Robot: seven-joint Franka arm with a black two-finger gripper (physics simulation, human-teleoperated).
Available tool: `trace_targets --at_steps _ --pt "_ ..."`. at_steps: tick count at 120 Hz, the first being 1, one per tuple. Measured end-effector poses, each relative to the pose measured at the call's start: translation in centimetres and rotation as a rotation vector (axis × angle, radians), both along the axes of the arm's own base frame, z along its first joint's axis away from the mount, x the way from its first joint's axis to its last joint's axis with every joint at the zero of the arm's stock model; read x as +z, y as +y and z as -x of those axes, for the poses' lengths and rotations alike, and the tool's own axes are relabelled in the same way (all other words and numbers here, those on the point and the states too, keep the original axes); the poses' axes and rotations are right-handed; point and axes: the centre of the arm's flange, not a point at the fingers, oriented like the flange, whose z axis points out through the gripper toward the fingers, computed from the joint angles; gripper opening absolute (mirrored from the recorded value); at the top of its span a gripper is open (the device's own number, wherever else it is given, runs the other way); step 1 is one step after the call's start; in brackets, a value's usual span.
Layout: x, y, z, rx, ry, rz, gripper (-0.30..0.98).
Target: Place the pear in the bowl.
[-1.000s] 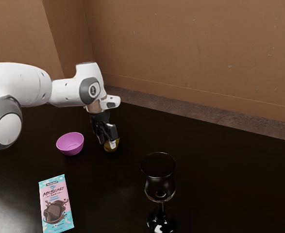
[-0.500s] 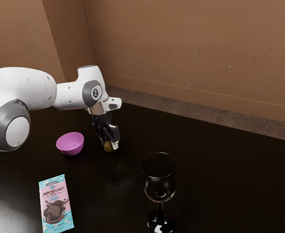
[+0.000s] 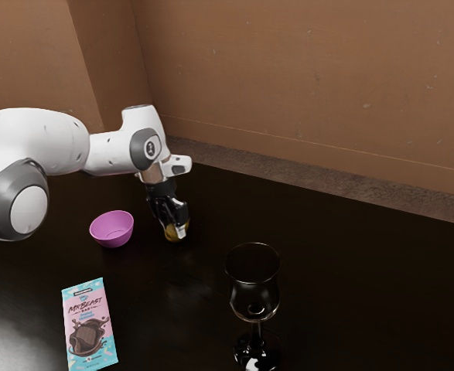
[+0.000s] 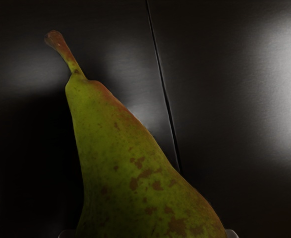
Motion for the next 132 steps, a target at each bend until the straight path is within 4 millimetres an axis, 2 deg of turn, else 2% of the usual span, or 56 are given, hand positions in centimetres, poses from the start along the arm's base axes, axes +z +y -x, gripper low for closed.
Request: trace_targets --at_steps 32,68,88,108,132 --pt "0.6 0.2 -0.1 0.003 -0.01 -0.002 0.27" --pt "4.0 0.9 0.1 0.013 -0.052 -0.01 0.21" --pt "6.2 2.0 1.3 0.031 -0.067 -0.013 0.18" --pt "8.1 3.8 3.1 0.063 -0.072 -0.018 0.16" --pt "10.6 7.9 5.8 0.116 -0.077 -0.055 0.14"
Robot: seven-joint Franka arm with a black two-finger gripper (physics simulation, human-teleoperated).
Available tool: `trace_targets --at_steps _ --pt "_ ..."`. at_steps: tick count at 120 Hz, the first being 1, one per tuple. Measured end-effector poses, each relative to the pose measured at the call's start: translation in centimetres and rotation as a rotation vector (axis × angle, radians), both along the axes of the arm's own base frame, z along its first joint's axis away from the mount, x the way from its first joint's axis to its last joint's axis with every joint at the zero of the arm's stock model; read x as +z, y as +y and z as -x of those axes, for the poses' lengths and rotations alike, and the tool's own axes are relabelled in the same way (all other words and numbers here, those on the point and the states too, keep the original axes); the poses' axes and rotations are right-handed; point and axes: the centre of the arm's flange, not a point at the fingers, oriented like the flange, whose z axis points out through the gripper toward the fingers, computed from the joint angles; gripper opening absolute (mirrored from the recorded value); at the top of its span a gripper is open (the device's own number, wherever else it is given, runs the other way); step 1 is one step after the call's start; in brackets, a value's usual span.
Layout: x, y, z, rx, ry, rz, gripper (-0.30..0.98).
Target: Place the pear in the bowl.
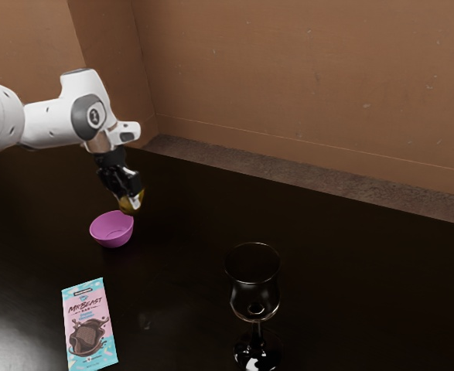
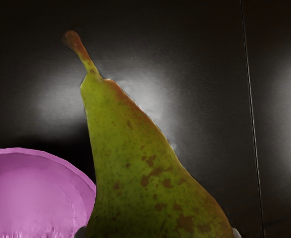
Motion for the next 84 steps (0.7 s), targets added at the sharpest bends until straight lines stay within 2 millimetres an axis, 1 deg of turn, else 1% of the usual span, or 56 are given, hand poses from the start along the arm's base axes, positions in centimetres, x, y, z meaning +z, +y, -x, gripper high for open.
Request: trace_targets --at_steps 8,17,36,47,58,60,71,84 --pt "0.0 1.6 0.8 0.02 0.011 -0.012 0.14" --pt "-0.8 2.8 1.6 0.037 0.035 -0.016 0.14" --pt "-3.4 4.3 2.6 0.062 0.089 -0.014 0.13" --pt "-4.4 4.9 2.6 0.071 0.105 -0.017 0.13" --pt "-5.2 5.1 2.3 0.07 0.114 -0.022 0.13" --pt "-5.3 5.1 2.2 0.07 0.116 -0.022 0.15" --pt "-5.8 5.1 2.1 0.069 0.122 -0.015 0.33" --pt "-5.5 5.0 2.1 0.067 0.118 -0.008 0.47"
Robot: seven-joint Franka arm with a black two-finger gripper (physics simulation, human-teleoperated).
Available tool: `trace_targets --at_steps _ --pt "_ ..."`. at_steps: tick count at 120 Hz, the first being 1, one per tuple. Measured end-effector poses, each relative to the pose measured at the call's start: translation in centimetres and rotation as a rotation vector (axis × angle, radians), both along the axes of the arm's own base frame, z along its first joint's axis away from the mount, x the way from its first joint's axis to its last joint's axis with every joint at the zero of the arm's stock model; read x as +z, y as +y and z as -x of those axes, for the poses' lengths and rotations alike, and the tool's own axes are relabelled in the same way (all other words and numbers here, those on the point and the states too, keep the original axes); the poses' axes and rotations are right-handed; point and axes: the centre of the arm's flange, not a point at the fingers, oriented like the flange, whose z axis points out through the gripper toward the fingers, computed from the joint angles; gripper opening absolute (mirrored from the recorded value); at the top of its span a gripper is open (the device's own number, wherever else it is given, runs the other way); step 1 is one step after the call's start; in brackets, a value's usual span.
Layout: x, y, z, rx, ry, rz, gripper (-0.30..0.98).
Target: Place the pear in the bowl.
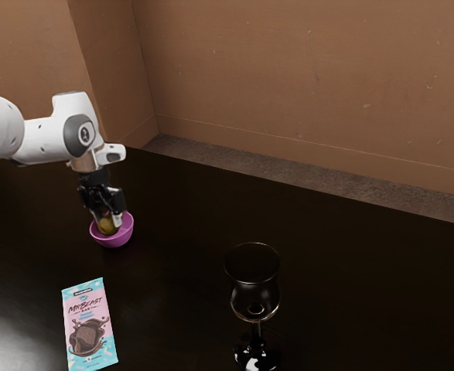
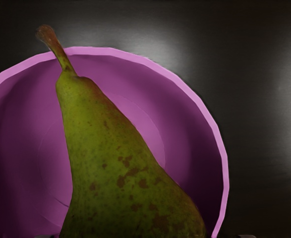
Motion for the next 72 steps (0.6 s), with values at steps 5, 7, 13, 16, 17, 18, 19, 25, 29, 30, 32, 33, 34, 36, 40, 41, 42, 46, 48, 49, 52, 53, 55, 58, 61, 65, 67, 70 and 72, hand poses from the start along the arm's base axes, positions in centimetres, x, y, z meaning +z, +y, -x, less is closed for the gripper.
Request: trace_targets --at_steps 5,7,13,16,17,18,19,25,29,30,32,33,34,36,40,41,42,46,48,49,52,53,55,58,61,65,67,70,72 --pt "0.6 -0.1 0.0 -0.004 -0.008 0.001 0.51" --pt "0.9 -0.1 0.0 -0.005 -0.014 0.002 0.53" --pt "2.6 -0.5 0.0 -0.022 -0.033 -0.006 0.56" --pt "3.6 -0.7 0.0 -0.033 -0.043 -0.012 0.57" --pt "4.0 -0.8 0.0 -0.039 -0.047 -0.015 0.58" --pt "4.3 -0.9 0.0 -0.045 -0.051 -0.018 0.58" --pt "4.7 -1.1 0.0 -0.052 -0.055 -0.021 0.59" --pt "7.1 -2.1 0.0 -0.092 -0.08 -0.036 0.61" --pt "8.6 -2.6 0.1 -0.116 -0.096 -0.045 0.62" --pt "9.0 -2.7 0.1 -0.122 -0.1 -0.046 0.62" --pt "9.8 -2.9 0.2 -0.132 -0.108 -0.049 0.63" --pt "10.2 -3.0 0.3 -0.137 -0.112 -0.051 0.63" --pt "10.5 -3.1 0.3 -0.141 -0.115 -0.052 0.63" --pt "11.2 -3.2 0.5 -0.151 -0.121 -0.054 0.63" --pt "12.8 -3.8 0.7 -0.171 -0.136 -0.056 0.64" --pt "13.3 -4.0 0.8 -0.178 -0.142 -0.057 0.64" --pt "13.8 -4.2 0.9 -0.184 -0.147 -0.057 0.65" --pt "15.9 -5.3 1.2 -0.212 -0.17 -0.059 0.65" --pt "16.9 -5.9 1.4 -0.228 -0.181 -0.063 0.65" --pt "17.5 -6.2 1.5 -0.239 -0.187 -0.067 0.66" --pt "19.1 -7.5 1.6 -0.274 -0.203 -0.081 0.66" --pt "19.7 -8.0 1.7 -0.287 -0.209 -0.085 0.66" --pt "20.8 -8.9 1.7 -0.312 -0.22 -0.095 0.66" --pt "22.4 -10.4 1.7 -0.352 -0.237 -0.112 0.67" --pt "23.8 -12.1 1.6 -0.394 -0.253 -0.128 0.67" --pt "25.3 -14.3 1.5 -0.448 -0.27 -0.145 0.67" --pt "25.9 -15.4 1.5 -0.473 -0.275 -0.151 0.67" --pt "26.6 -17.0 1.5 -0.508 -0.282 -0.158 0.67" --pt "27.0 -17.9 1.5 -0.529 -0.285 -0.162 0.67"
